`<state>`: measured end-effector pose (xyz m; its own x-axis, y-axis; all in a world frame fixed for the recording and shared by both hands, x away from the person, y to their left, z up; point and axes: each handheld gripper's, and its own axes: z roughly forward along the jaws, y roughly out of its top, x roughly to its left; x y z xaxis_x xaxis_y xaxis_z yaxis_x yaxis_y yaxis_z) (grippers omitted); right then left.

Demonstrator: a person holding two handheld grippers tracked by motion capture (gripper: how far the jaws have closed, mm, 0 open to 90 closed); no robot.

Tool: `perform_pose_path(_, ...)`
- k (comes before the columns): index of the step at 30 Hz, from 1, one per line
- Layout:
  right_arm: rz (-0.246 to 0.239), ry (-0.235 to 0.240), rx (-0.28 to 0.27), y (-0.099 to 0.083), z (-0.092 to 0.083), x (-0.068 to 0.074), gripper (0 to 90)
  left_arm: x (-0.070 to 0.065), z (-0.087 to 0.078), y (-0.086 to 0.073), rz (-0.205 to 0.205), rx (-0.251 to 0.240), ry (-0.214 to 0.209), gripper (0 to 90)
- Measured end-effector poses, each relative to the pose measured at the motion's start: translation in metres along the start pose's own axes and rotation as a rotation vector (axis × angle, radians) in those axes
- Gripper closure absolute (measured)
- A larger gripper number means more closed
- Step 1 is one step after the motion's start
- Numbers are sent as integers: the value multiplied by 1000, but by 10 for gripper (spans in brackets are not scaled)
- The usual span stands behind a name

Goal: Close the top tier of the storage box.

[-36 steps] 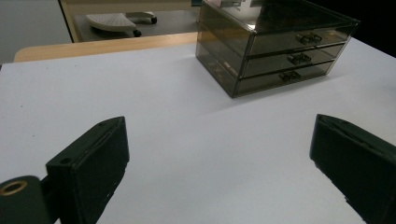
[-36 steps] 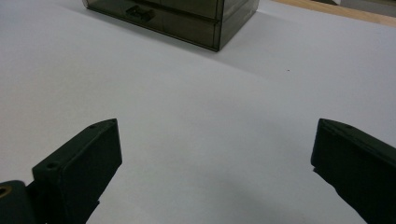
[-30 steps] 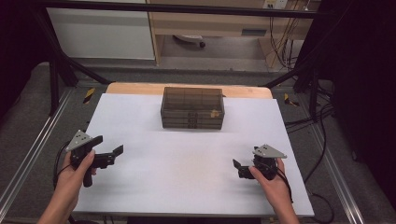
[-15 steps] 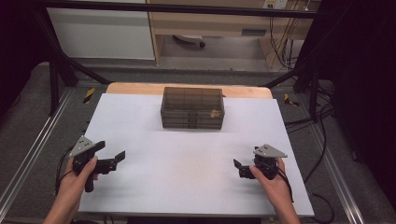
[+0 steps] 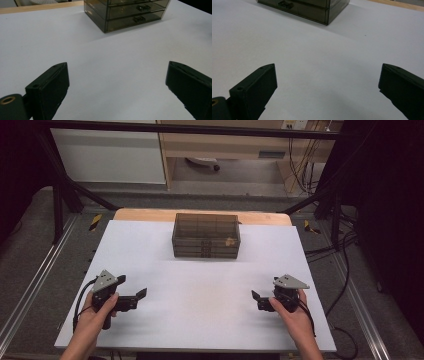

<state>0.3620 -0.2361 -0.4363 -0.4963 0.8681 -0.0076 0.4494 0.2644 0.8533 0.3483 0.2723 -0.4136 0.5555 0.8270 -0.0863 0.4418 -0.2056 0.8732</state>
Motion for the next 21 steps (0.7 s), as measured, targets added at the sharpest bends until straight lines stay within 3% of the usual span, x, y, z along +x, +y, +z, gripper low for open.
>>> perform_pose_path(11, -2, 10, 2, 0, -2, -1, 25, -10, 8, -4, -4, -4, -19, 51)
perform_pose_path(21, 6, -3, -5, 0, -1, -4, 26, -4, 6, -9, -20, -32, -2, 54)
